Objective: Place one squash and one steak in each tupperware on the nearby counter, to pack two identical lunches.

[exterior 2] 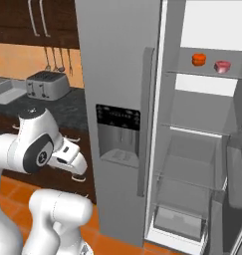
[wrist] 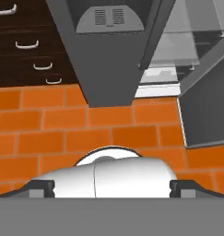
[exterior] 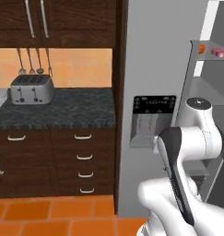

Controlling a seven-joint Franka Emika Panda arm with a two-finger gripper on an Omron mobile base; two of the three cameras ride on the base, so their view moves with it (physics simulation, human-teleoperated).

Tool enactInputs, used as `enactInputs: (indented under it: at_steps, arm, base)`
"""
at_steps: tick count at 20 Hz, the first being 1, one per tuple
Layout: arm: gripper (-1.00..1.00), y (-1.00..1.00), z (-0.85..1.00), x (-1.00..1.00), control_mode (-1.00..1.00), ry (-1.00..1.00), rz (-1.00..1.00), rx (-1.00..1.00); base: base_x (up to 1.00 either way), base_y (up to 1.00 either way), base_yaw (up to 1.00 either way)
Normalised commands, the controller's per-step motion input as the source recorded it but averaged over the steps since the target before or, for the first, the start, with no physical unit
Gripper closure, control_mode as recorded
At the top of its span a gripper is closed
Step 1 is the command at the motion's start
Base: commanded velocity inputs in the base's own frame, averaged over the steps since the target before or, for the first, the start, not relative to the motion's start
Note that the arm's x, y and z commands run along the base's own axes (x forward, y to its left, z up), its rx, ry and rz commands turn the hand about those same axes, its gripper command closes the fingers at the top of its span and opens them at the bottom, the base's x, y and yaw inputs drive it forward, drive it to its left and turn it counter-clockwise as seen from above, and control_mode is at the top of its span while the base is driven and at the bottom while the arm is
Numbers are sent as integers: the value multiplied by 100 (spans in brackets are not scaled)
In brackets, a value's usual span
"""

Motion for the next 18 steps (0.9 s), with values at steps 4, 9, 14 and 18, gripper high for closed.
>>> enactInputs:
  at_steps: [4, 9, 14, 18]
  arm:
    - [-100, 0, 0, 0, 100, 0, 0, 0]
    - [-100, 0, 0, 0, 100, 0, 0, 0]
    - [-100, 0, 0, 0, 100, 0, 0, 0]
    - [-100, 15, 0, 32, -100, 0, -2, 0]
  base:
    - [28, -86, -9]
    - [32, -99, -13]
    - [37, -66, -11]
    - [27, 2, -2]
